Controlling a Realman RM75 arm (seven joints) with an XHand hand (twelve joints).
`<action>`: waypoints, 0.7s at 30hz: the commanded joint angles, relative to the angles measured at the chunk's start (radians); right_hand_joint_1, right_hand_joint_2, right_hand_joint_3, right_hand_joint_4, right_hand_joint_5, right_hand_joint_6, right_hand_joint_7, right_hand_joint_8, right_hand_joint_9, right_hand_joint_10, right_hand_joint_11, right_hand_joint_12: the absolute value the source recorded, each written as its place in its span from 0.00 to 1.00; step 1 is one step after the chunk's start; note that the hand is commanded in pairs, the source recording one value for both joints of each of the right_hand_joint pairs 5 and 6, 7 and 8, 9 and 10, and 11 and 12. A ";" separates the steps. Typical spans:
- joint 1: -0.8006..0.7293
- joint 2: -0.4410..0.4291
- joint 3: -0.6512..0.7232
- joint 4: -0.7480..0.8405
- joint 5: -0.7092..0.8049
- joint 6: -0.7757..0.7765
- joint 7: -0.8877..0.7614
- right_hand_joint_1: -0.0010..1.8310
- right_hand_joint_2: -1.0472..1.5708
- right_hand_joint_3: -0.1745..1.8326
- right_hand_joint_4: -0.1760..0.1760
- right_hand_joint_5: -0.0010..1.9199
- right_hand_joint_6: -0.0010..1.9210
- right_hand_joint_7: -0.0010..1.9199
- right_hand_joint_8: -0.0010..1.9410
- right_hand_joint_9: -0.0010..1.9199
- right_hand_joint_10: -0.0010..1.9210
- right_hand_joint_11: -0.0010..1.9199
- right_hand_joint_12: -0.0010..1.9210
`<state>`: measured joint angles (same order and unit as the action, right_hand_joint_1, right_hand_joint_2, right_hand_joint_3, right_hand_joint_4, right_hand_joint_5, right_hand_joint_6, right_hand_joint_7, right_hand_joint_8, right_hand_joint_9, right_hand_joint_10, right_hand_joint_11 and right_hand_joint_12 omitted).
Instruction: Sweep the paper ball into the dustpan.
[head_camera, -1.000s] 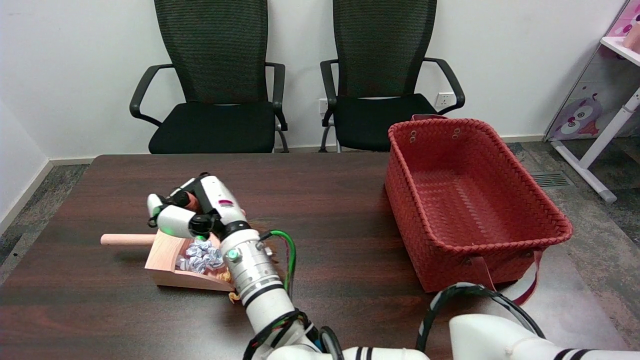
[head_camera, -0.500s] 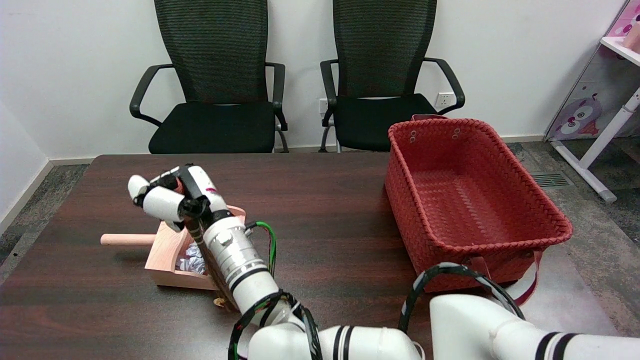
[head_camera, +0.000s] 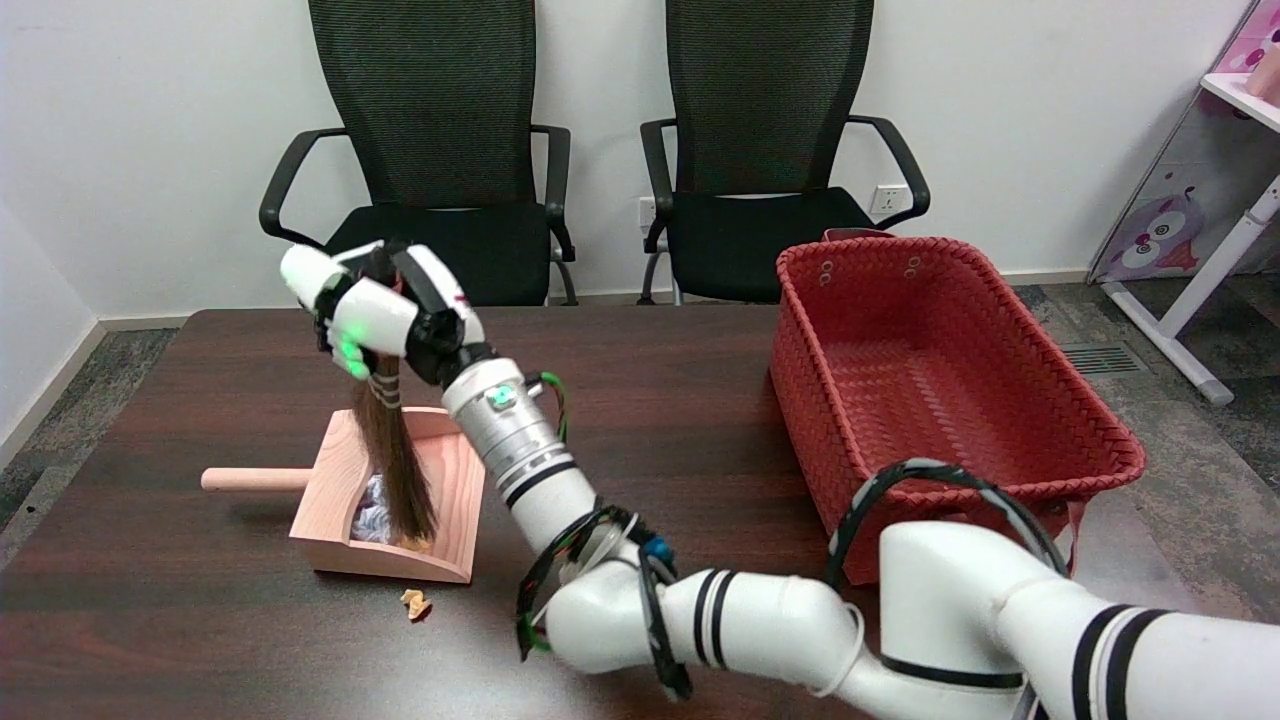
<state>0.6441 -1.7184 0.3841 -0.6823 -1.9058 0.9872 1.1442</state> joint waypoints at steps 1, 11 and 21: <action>0.030 0.176 0.013 -0.146 -0.197 0.089 0.339 0.53 1.00 0.79 0.41 1.00 1.00 1.00 0.99 1.00 1.00 1.00 1.00; -0.034 0.388 0.092 -0.541 -0.176 -0.047 0.055 0.54 1.00 0.75 0.39 1.00 1.00 1.00 0.99 1.00 1.00 1.00 1.00; -0.167 0.531 0.233 -0.848 -0.045 -0.095 -0.329 0.56 1.00 0.75 0.47 1.00 1.00 1.00 0.99 1.00 1.00 1.00 1.00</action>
<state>0.6335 -1.4544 0.4388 -1.0479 -2.0516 0.9931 1.2415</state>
